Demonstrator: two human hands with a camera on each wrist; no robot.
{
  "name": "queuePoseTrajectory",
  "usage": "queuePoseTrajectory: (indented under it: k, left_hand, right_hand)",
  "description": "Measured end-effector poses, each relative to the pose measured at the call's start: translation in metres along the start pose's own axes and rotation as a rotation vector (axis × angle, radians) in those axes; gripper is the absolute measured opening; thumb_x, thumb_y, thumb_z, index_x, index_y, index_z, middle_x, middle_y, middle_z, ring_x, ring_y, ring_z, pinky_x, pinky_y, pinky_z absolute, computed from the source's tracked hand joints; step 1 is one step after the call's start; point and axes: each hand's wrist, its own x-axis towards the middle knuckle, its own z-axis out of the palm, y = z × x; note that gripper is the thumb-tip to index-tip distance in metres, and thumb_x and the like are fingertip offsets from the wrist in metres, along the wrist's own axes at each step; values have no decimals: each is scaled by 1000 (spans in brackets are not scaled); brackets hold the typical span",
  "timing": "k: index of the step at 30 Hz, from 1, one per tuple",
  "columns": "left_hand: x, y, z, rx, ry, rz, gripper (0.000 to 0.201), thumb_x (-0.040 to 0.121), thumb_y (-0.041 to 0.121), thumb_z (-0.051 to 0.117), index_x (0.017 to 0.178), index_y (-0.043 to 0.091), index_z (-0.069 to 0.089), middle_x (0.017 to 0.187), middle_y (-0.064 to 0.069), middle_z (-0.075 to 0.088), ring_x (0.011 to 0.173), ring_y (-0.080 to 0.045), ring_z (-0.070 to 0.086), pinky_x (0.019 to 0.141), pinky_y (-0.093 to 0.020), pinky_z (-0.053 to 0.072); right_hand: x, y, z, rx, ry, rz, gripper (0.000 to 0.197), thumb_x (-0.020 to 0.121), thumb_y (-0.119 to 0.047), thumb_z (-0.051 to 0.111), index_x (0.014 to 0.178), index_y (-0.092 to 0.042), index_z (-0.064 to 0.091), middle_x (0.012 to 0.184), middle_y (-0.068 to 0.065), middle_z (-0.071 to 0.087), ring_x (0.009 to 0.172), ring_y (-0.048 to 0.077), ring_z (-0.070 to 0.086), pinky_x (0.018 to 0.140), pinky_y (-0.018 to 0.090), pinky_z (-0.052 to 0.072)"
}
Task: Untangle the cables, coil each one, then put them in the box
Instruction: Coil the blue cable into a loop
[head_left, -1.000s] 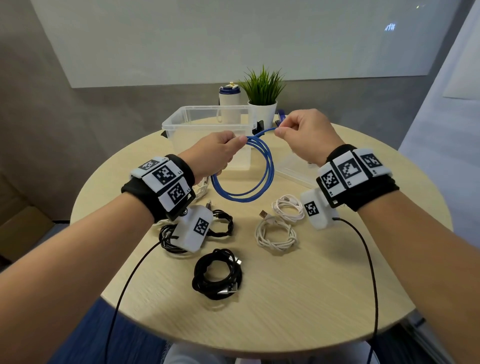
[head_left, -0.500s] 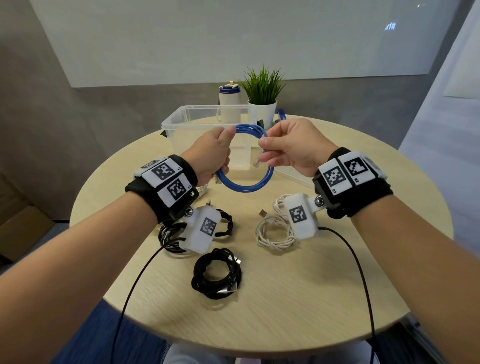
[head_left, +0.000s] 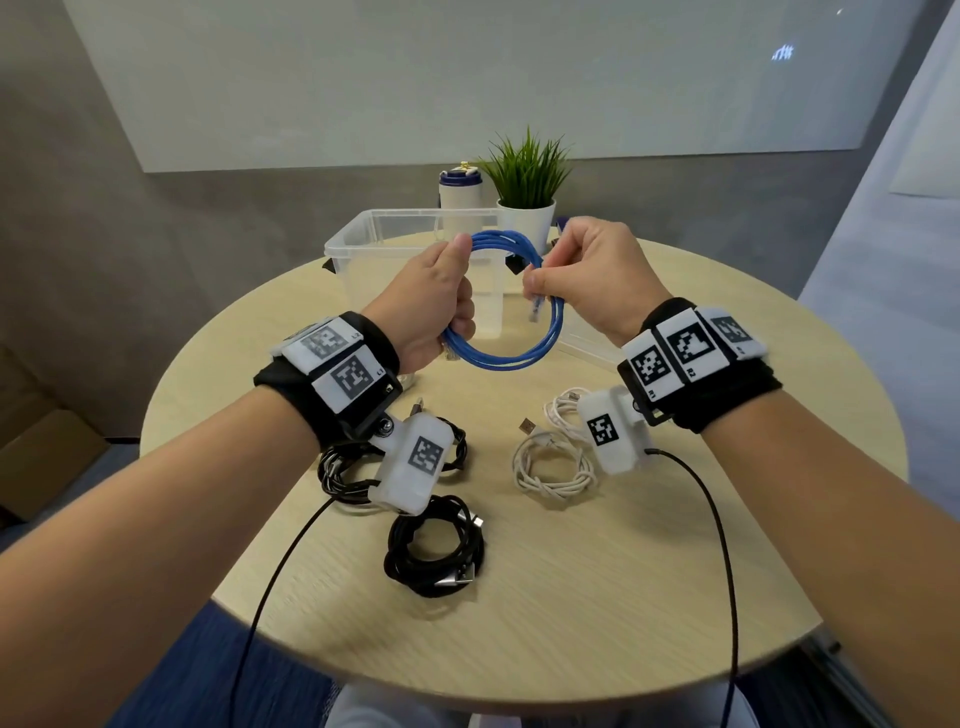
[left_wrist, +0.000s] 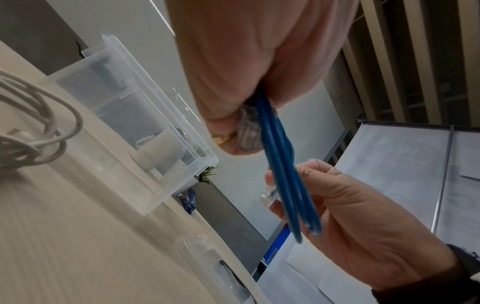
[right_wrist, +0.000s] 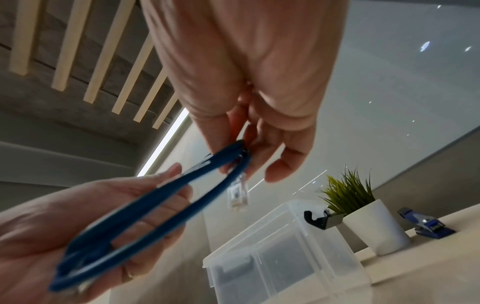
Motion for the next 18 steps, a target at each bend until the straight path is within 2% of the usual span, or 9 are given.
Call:
queuePoseTrajectory:
  k: [3, 5, 8, 10, 12, 14, 18]
  left_hand:
    - [1, 0, 0, 39, 9, 12, 33, 101, 40, 36, 75, 19, 36, 54, 8, 28, 44, -8, 27, 43, -21, 31]
    - [2, 2, -2, 92, -3, 3, 31, 100, 39, 40, 75, 20, 40, 54, 7, 32, 46, -9, 29, 46, -22, 33]
    - [0, 9, -4, 192, -58, -60, 29, 96, 43, 48, 82, 18, 50, 54, 6, 43, 46, -11, 39, 49, -24, 40]
    - [-1, 13, -3, 257, -81, -118, 37, 94, 50, 47, 87, 15, 54, 54, 5, 44, 45, -11, 41, 50, -24, 42]
    - [-3, 14, 0, 333, -115, -171, 45, 94, 56, 43, 82, 14, 55, 50, 7, 39, 43, -10, 36, 50, -24, 39]
    - [-4, 13, 3, 371, -157, -187, 43, 96, 52, 42, 74, 16, 52, 47, 9, 31, 43, -9, 26, 47, -22, 31]
    - [-3, 11, 2, 368, -141, -111, 36, 96, 41, 48, 68, 17, 48, 49, 10, 25, 42, -8, 20, 41, -19, 23]
  right_hand:
    - [2, 1, -1, 82, -45, 17, 25, 80, -3, 71, 87, -18, 53, 90, 11, 71, 82, 23, 70, 83, 40, 57]
    - [1, 1, -1, 99, -59, 18, 22, 82, 0, 68, 93, -14, 55, 94, 12, 71, 81, 21, 69, 82, 35, 57]
    - [-1, 1, -1, 111, -69, -18, 21, 80, 3, 69, 86, -14, 60, 93, 14, 71, 82, 22, 69, 79, 31, 57]
    - [-3, 1, 3, 82, -110, -57, 22, 78, 4, 70, 82, -16, 61, 88, 11, 71, 80, 20, 69, 79, 30, 56]
    - [-4, 1, 7, 46, -159, -89, 25, 78, 6, 70, 81, -17, 62, 85, 8, 71, 80, 17, 69, 81, 31, 56]
    - [-4, 1, 9, 31, -180, -98, 25, 78, 5, 69, 83, -18, 62, 86, 7, 72, 86, 19, 70, 85, 35, 56]
    - [-2, 2, 6, 55, -257, -55, 22, 83, -2, 68, 98, -18, 63, 93, 9, 72, 86, 22, 67, 86, 40, 55]
